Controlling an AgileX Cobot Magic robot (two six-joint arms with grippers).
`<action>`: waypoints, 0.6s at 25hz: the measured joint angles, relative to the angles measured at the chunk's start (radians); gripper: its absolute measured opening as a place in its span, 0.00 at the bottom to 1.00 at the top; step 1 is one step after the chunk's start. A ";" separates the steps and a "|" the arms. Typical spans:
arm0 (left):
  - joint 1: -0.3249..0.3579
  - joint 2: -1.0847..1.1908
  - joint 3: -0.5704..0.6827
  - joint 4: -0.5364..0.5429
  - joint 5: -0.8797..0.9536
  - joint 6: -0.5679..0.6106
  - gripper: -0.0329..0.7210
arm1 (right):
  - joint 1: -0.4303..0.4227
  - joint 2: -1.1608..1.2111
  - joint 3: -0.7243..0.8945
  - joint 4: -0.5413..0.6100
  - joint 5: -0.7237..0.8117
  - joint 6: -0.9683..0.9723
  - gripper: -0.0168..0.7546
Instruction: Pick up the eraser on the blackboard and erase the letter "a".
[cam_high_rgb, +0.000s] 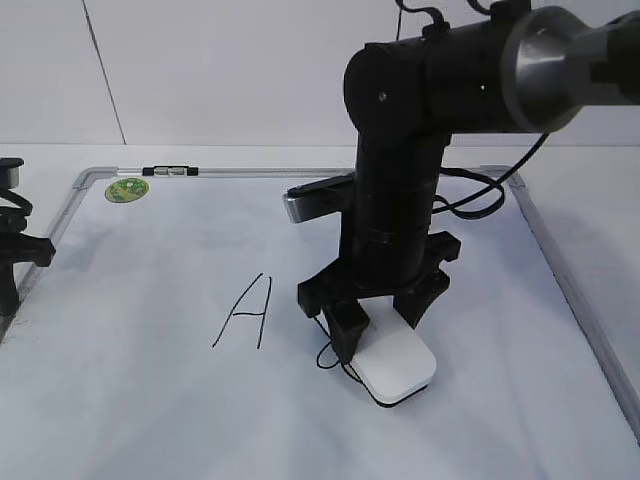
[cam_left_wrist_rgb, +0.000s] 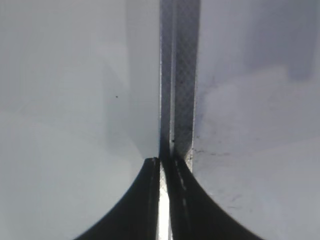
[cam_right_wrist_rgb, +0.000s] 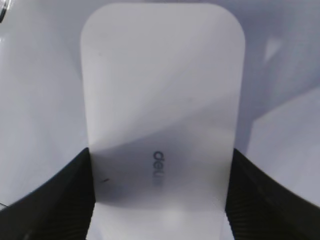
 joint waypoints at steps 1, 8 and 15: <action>0.000 0.000 0.000 0.000 0.000 0.000 0.06 | 0.000 0.000 0.000 -0.002 0.000 0.002 0.75; 0.000 0.000 0.000 0.000 0.000 0.000 0.06 | 0.000 0.004 0.000 -0.004 0.000 0.008 0.75; 0.000 0.000 0.000 0.000 0.000 0.000 0.06 | 0.000 0.037 -0.005 -0.004 0.000 0.008 0.75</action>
